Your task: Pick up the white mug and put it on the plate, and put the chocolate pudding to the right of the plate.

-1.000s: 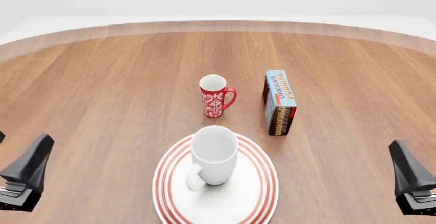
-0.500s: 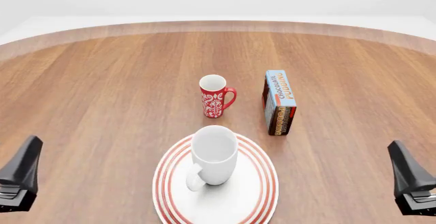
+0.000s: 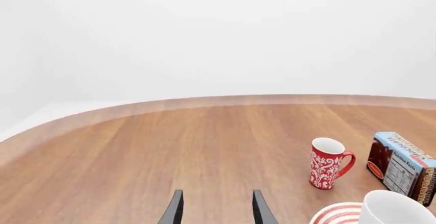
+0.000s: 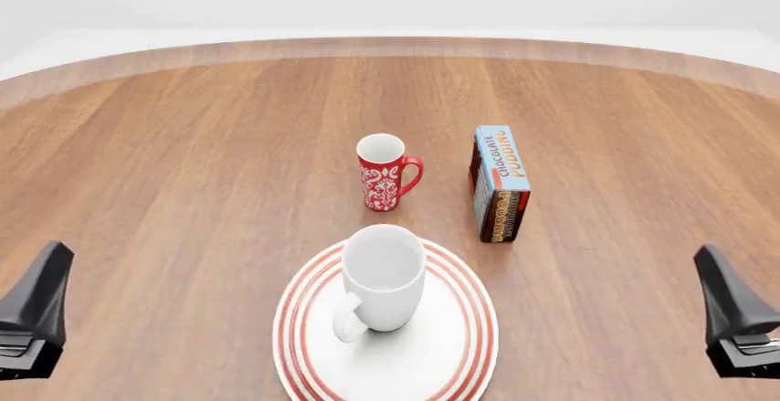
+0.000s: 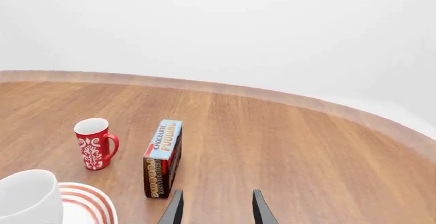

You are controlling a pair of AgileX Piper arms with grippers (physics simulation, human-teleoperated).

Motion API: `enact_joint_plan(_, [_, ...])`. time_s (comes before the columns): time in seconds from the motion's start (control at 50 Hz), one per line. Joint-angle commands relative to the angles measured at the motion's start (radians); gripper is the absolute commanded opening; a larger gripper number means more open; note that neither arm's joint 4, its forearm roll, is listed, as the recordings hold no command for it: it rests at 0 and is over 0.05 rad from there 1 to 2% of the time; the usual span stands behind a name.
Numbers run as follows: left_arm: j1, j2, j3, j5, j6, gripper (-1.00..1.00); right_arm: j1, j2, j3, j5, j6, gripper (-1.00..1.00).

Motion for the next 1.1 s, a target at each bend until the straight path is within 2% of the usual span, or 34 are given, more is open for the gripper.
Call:
enact_joint_plan(0.02, [-0.009, -0.001, 0.0, -0.006, 0.001, 1.0, 0.022, 0.075, -0.035, -0.037, -0.048, 1.0])
enact_joint_plan(0.22, [-0.012, -0.001, 0.001, -0.009, -0.008, 1.0, 0.057, 0.162, -0.063, -0.085, -0.089, 1.0])
enact_joint_plan(0.48, [-0.023, -0.001, 0.001, -0.011, -0.005, 1.0, 0.081, 0.243, -0.119, -0.108, -0.098, 1.0])
enact_joint_plan(0.84, [-0.034, -0.001, 0.001, -0.012, -0.011, 1.0, 0.114, 0.381, -0.198, -0.148, -0.139, 1.0])
enact_joint_plan(0.96, [-0.039, -0.001, 0.001, -0.011, -0.014, 1.0, 0.121, 0.428, -0.235, -0.147, -0.138, 1.0])
enact_joint_plan(1.0, [-0.039, -0.001, 0.001, -0.011, -0.016, 1.0, 0.122, 0.462, -0.255, -0.139, -0.099, 1.0])
enact_joint_plan(1.1, [-0.042, -0.001, 0.001, -0.012, -0.019, 1.0, 0.127, 0.484, -0.284, -0.136, -0.119, 1.0])
